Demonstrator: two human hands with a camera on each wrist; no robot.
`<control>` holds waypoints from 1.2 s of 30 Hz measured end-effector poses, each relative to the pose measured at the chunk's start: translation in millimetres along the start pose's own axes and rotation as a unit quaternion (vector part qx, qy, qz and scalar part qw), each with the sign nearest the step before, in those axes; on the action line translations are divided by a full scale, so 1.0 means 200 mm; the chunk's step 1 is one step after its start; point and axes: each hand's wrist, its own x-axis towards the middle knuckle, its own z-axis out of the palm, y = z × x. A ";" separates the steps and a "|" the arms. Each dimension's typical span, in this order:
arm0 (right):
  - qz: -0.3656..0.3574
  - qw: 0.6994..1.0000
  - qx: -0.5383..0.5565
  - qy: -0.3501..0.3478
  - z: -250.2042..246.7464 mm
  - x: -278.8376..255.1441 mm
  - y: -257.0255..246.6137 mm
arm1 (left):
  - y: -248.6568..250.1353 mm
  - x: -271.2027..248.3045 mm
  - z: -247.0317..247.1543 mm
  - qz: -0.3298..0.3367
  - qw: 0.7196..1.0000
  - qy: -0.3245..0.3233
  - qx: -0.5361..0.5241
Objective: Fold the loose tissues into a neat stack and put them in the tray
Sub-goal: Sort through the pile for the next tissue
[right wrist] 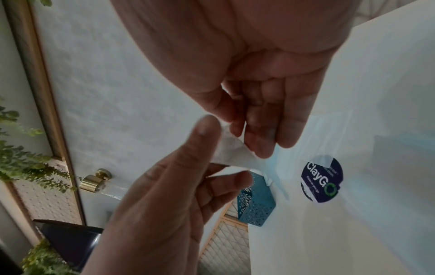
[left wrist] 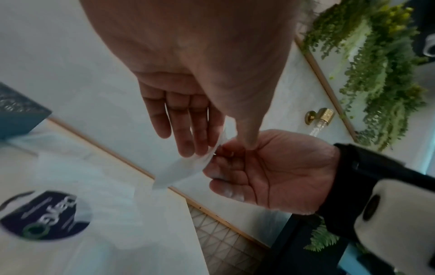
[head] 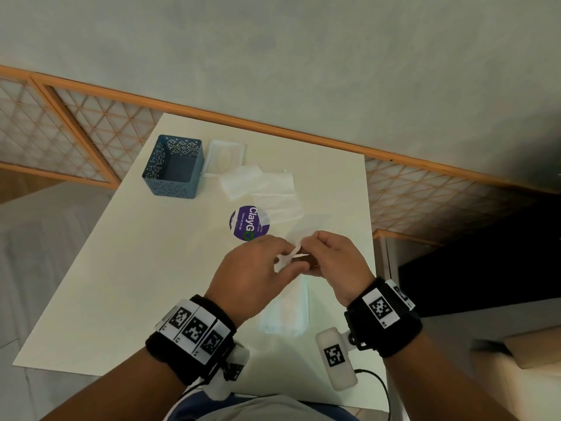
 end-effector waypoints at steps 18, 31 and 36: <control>0.018 0.989 -0.060 -0.132 -0.04 -0.05 0.26 | -0.24 -0.06 0.12 -0.350 0.798 -0.110 -0.478; 0.081 0.957 -0.275 -0.038 -0.10 0.05 0.63 | -0.36 -0.09 0.41 -0.308 0.917 -0.005 -0.252; 0.100 0.946 -0.307 -0.030 -0.10 0.07 0.68 | -0.38 -0.10 0.46 -0.306 0.933 -0.004 -0.189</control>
